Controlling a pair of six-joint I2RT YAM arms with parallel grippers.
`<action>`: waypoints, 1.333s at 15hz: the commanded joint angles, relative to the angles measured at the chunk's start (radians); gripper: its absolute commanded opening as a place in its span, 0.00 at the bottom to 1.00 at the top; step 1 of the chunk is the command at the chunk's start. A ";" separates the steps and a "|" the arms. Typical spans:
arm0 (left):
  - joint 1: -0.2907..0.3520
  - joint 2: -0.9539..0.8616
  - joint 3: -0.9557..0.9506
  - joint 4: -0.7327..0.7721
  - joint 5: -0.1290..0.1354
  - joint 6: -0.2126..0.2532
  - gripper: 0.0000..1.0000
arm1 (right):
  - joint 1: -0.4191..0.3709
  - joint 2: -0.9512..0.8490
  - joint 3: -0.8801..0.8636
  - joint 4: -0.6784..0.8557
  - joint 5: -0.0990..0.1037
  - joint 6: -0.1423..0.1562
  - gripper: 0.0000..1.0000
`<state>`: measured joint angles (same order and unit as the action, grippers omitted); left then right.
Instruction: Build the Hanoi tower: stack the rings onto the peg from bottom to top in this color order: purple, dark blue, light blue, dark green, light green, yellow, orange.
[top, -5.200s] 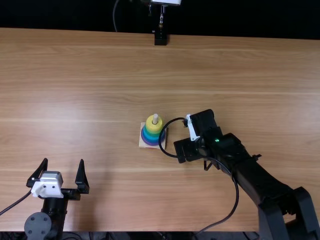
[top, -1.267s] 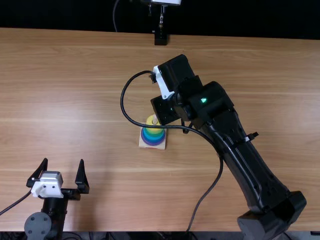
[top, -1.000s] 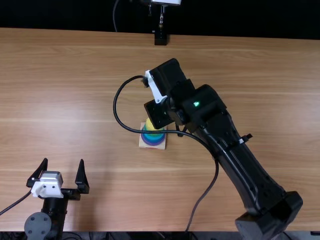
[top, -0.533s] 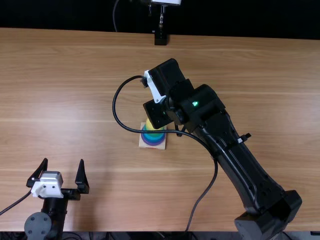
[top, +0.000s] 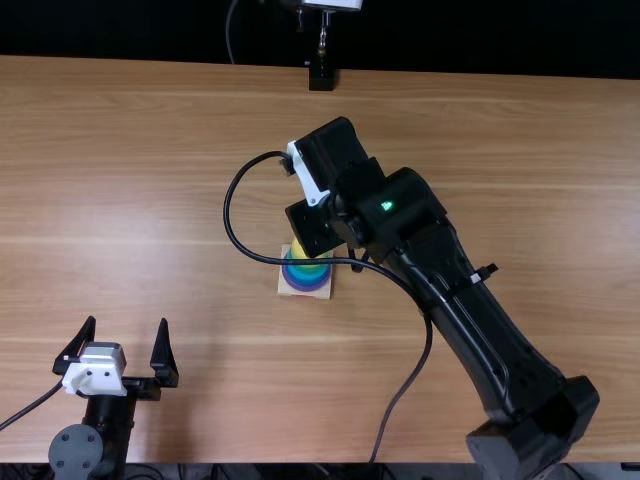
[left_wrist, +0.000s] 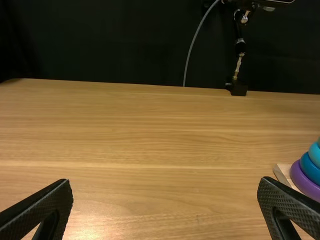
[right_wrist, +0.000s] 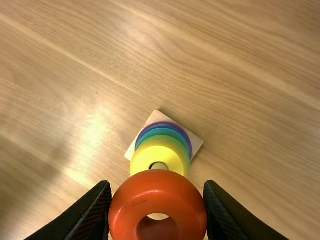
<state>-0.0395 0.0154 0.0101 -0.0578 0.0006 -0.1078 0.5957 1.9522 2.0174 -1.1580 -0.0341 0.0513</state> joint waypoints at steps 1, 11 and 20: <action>-0.005 -0.015 -0.010 -0.027 -0.012 0.005 1.00 | 0.010 0.037 0.017 0.003 -0.008 0.006 0.00; -0.005 -0.015 -0.010 -0.027 -0.012 0.005 1.00 | 0.018 0.051 0.017 0.006 -0.006 0.006 1.00; -0.005 -0.015 -0.010 -0.027 -0.012 0.005 1.00 | 0.006 0.039 0.007 0.369 0.014 -0.009 1.00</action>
<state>-0.0395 0.0154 0.0101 -0.0578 0.0010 -0.1081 0.5953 1.9957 2.0174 -0.7864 -0.0319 0.0467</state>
